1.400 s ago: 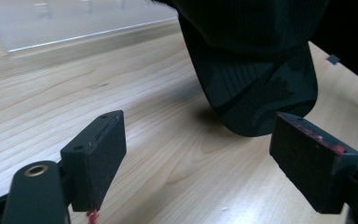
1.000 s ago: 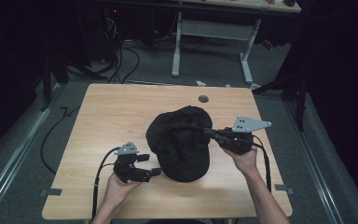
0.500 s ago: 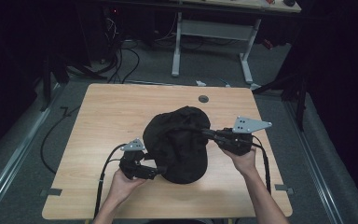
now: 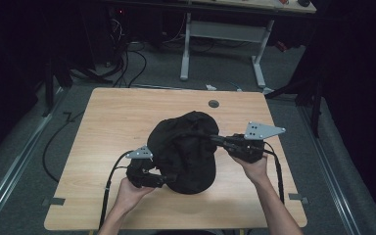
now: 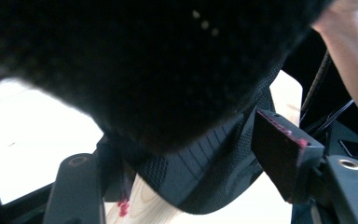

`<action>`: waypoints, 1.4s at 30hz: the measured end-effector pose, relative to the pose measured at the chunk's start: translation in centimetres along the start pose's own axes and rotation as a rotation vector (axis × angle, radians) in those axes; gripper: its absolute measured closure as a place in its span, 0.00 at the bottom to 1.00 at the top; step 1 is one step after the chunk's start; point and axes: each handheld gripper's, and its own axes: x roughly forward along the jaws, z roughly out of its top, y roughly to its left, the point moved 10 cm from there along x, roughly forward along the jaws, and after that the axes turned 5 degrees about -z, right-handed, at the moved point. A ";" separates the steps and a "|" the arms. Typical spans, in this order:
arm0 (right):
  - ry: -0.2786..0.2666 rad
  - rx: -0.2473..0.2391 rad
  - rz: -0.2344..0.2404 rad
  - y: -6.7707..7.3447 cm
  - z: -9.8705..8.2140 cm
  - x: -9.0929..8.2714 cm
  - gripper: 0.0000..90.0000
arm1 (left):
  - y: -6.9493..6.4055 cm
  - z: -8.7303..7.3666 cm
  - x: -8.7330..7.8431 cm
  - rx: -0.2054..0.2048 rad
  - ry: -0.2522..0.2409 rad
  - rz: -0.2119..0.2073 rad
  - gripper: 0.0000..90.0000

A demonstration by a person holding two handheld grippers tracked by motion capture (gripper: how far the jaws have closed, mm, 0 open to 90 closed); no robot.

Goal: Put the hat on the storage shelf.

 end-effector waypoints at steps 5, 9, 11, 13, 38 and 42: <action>0.004 -0.011 -0.021 -0.2 0.0 0.2 0.98 | -0.6 -0.1 -0.1 0.011 0.008 -0.019 0.49; 0.013 -0.029 -0.038 -0.4 0.1 0.2 0.98 | -0.8 -0.4 -0.2 0.016 0.025 -0.027 0.55; 0.013 -0.035 -0.046 -0.5 0.2 0.3 0.98 | -0.9 -0.4 -0.3 0.009 0.029 -0.032 0.58; 0.009 -0.030 -0.050 -0.6 0.1 0.3 0.98 | -1.0 -0.4 -0.3 0.005 0.032 -0.038 0.61; 0.039 -0.028 -0.102 -1.1 -0.3 1.3 0.95 | -4.1 -1.9 -1.6 0.007 0.094 -0.159 0.95; 0.043 -0.003 -0.102 -1.2 -0.4 1.2 0.83 | -4.2 -1.7 -1.8 0.031 0.077 -0.149 0.96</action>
